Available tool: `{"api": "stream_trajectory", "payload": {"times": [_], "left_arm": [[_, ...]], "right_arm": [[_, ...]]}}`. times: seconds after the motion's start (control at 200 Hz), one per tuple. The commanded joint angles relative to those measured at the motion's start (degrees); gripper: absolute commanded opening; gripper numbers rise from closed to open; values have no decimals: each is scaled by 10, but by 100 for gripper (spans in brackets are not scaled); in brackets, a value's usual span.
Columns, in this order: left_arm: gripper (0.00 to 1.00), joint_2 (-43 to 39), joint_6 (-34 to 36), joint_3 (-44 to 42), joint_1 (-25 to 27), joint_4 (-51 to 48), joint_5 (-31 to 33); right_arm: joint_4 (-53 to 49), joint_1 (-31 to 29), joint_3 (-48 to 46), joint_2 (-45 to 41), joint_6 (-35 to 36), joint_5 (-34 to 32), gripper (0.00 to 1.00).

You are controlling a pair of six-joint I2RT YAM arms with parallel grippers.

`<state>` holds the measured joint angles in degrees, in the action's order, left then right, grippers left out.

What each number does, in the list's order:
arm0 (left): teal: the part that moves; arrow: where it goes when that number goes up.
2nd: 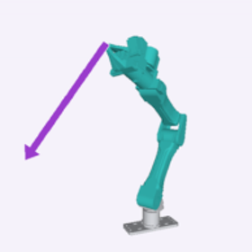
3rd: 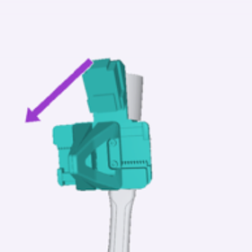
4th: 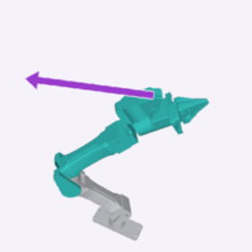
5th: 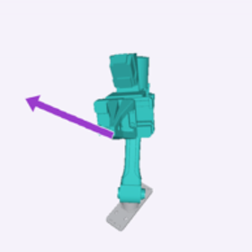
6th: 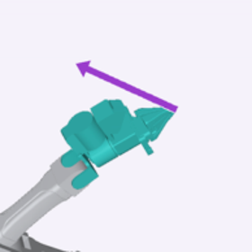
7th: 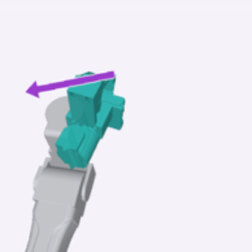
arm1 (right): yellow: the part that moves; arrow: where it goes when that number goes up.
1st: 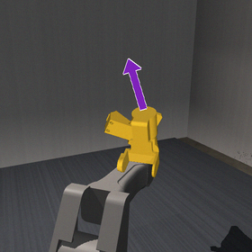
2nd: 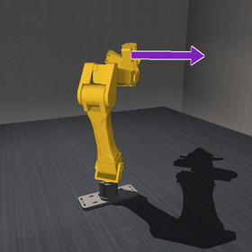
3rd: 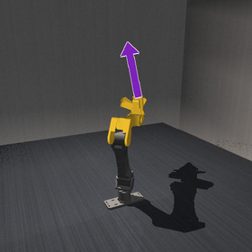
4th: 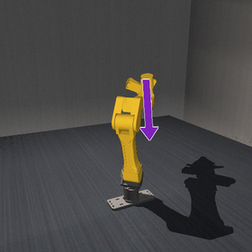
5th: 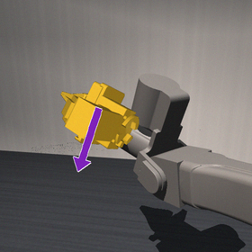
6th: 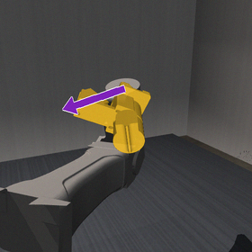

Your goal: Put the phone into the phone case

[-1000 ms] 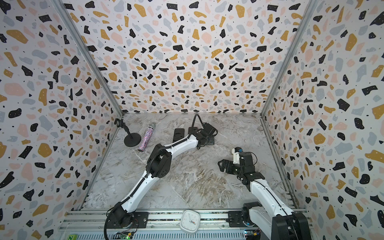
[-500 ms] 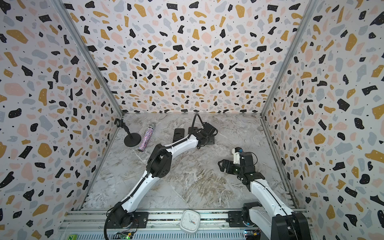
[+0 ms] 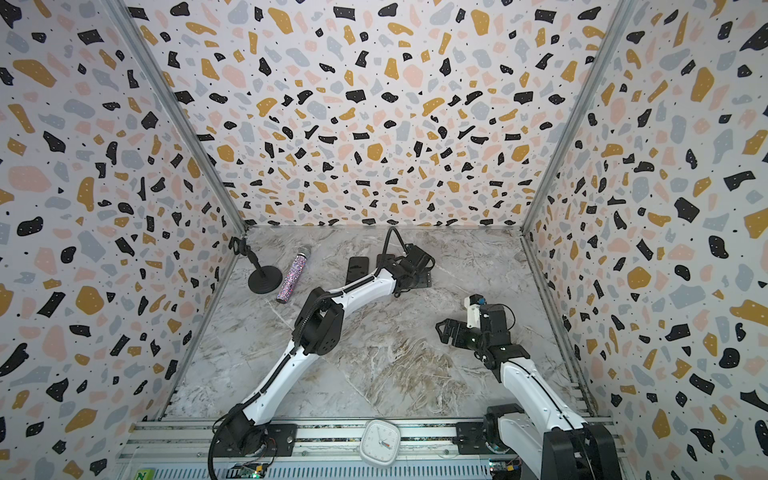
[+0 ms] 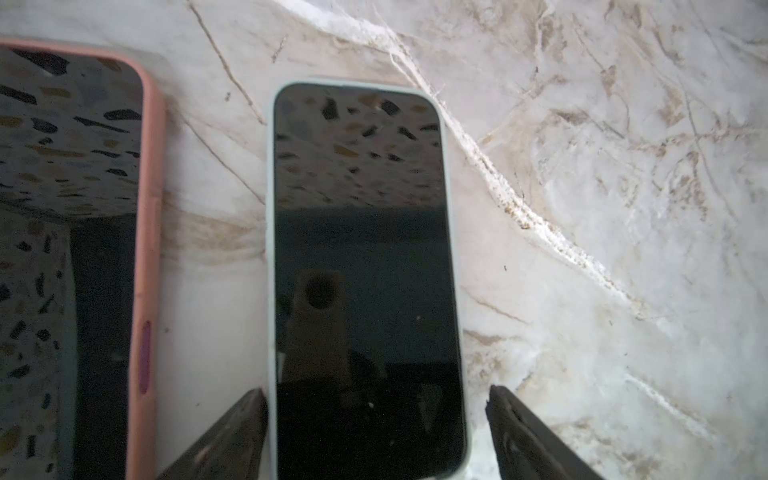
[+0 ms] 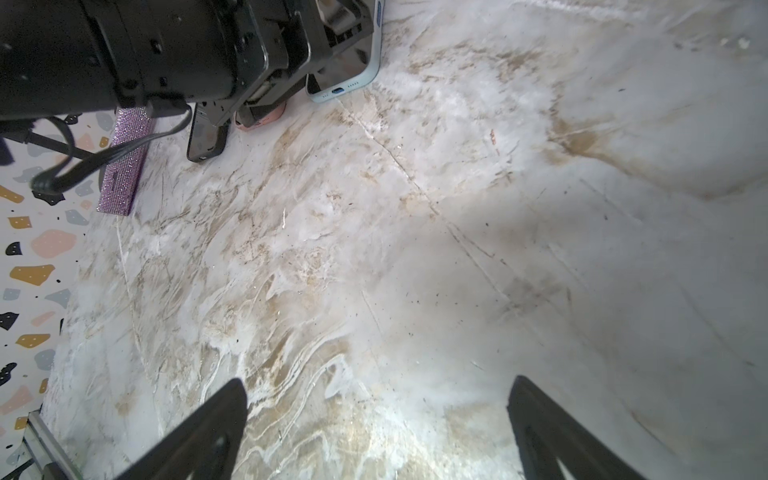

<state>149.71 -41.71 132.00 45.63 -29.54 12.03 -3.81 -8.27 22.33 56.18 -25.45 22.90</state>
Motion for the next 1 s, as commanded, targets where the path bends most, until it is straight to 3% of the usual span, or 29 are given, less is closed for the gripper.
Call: {"api": "stream_trajectory", "payload": {"times": [0.0,0.2,0.345,0.676,0.786,0.996], "left_arm": [[90,2,-5,3,-4,22,-14],[91,-39,-2,-4,-1,23,-33],[91,-137,19,-53,12,13,-12],[94,-465,47,-415,60,134,56],[98,-588,61,-543,62,179,97],[99,-804,121,-784,61,286,232]], "right_arm": [[3,4,-2,-1,3,4,99],[-2,5,3,-2,5,4,99],[-13,7,30,2,10,-8,99],[70,6,30,2,3,-121,99],[112,5,24,-12,-15,-212,99],[283,2,-30,-13,48,-404,99]]}}
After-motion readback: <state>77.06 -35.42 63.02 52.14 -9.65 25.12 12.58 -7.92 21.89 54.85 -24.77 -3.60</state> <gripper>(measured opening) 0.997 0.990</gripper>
